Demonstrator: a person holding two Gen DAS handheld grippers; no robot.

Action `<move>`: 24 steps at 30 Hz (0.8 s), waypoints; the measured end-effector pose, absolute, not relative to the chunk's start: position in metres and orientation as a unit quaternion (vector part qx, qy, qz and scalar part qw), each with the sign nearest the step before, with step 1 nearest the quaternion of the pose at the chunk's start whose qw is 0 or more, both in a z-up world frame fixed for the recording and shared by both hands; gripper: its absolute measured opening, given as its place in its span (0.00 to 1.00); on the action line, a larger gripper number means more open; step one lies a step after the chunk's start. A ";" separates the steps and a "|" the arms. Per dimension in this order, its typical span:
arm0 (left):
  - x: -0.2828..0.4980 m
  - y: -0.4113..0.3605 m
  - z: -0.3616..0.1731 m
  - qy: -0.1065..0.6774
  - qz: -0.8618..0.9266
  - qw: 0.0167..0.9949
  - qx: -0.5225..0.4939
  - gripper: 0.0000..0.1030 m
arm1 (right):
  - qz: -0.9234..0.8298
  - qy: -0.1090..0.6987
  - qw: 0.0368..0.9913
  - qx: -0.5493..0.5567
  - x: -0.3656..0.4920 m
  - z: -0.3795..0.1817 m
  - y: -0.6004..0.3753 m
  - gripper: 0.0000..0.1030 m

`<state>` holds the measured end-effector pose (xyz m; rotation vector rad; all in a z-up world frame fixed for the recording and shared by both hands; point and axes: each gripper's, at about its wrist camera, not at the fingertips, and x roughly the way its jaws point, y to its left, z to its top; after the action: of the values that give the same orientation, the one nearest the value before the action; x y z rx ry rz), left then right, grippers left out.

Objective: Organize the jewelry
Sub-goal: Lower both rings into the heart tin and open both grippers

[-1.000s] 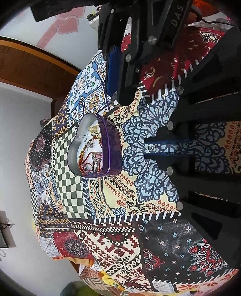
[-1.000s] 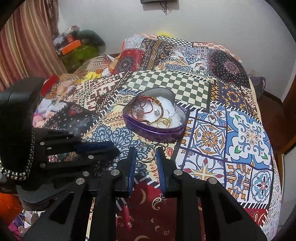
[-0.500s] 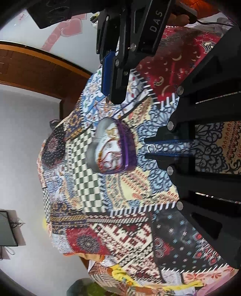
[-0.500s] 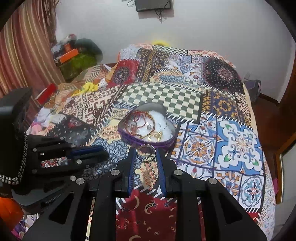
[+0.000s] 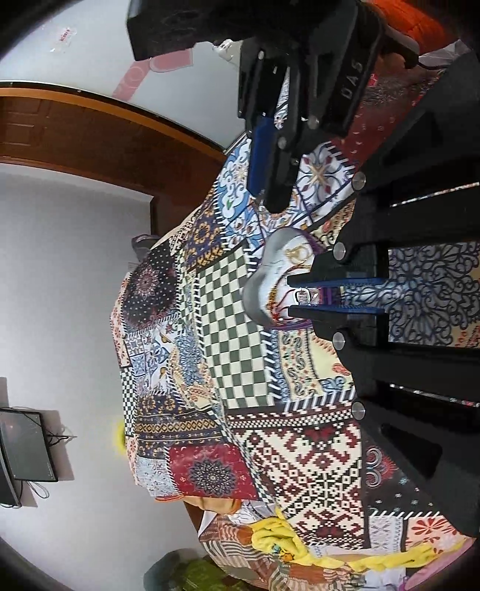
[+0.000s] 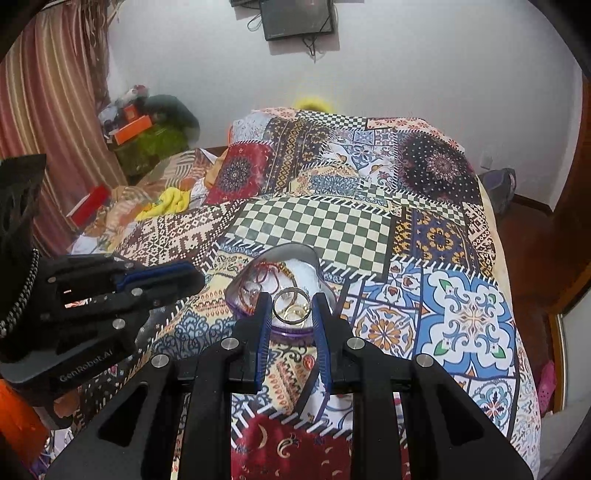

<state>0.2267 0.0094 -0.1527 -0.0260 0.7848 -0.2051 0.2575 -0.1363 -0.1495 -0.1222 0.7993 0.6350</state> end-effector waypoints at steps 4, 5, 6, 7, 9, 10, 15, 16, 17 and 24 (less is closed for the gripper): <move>0.234 0.011 -0.152 0.379 -0.101 0.920 -0.014 0.07 | 0.304 0.385 0.869 -0.058 0.264 -0.155 -0.134 0.19; 0.236 0.011 -0.153 0.379 -0.101 0.920 -0.015 0.07 | 0.305 0.386 0.869 -0.058 0.265 -0.156 -0.134 0.19; 0.239 0.011 -0.155 0.381 -0.102 0.919 -0.016 0.07 | 0.305 0.389 0.867 -0.059 0.267 -0.158 -0.132 0.19; 0.242 0.011 -0.157 0.383 -0.103 0.918 -0.017 0.07 | 0.305 0.392 0.866 -0.060 0.270 -0.162 -0.130 0.19; 0.248 0.012 -0.161 0.389 -0.107 0.915 -0.023 0.07 | 0.307 0.397 0.863 -0.061 0.273 -0.166 -0.128 0.19; 0.251 0.013 -0.164 0.392 -0.108 0.913 -0.027 0.07 | 0.307 0.401 0.861 -0.064 0.275 -0.169 -0.126 0.19; 0.265 0.013 -0.178 0.413 -0.115 0.903 -0.040 0.07 | 0.311 0.415 0.852 -0.070 0.283 -0.180 -0.120 0.19; 0.267 0.013 -0.180 0.415 -0.116 0.902 -0.040 0.07 | 0.312 0.417 0.851 -0.071 0.283 -0.180 -0.121 0.19; 0.269 0.013 -0.182 0.417 -0.117 0.901 -0.039 0.07 | 0.313 0.418 0.850 -0.072 0.284 -0.182 -0.120 0.19; 0.276 0.013 -0.188 0.426 -0.124 0.895 -0.048 0.07 | 0.319 0.426 0.844 -0.072 0.287 -0.186 -0.119 0.19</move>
<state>0.2762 0.0127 -0.1878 -0.0988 0.8841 -0.2572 0.2870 -0.1191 -0.1863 -0.1523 0.8985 0.6742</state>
